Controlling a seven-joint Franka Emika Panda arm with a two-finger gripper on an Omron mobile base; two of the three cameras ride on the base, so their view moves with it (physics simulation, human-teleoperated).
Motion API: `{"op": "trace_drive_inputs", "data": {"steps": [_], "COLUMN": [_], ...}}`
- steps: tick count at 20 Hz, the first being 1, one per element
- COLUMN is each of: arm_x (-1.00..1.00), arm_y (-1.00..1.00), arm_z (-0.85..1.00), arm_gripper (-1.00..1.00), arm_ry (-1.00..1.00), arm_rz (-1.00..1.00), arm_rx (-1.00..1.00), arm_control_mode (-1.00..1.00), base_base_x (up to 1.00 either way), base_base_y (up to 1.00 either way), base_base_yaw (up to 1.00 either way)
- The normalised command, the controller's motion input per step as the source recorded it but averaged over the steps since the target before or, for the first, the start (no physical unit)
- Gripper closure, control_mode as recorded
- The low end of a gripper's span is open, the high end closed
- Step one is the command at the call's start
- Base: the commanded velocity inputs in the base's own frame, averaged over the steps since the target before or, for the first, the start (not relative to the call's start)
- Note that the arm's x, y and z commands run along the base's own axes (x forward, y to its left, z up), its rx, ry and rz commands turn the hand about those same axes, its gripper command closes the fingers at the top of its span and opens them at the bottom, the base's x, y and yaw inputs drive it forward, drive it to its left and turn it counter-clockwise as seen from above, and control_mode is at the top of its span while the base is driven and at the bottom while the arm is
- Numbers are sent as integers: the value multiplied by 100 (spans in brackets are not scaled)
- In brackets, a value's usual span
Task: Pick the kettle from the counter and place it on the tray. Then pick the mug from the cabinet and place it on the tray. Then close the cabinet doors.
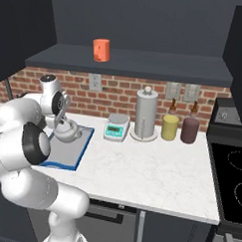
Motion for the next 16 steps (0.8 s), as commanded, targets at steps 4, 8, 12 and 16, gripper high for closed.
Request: {"op": "trace_drive_inputs", "data": {"steps": [4,8,12,16], "arm_x": [14,17,12,15], "arm_y": [7,0,0,0], "arm_z": [-5,-11,-16,-11], "arm_gripper": [100,100,100,100], "arm_ry": [4,6,3,0], "arm_rz": [3,3,4,3], "arm_rx": [2,0,3,2], "arm_control_mode": [-100,-100,-100,-100], "base_base_x": [0,0,0,0], "base_base_y": [0,0,0,0], "base_base_yaw": [0,0,0,0]}}
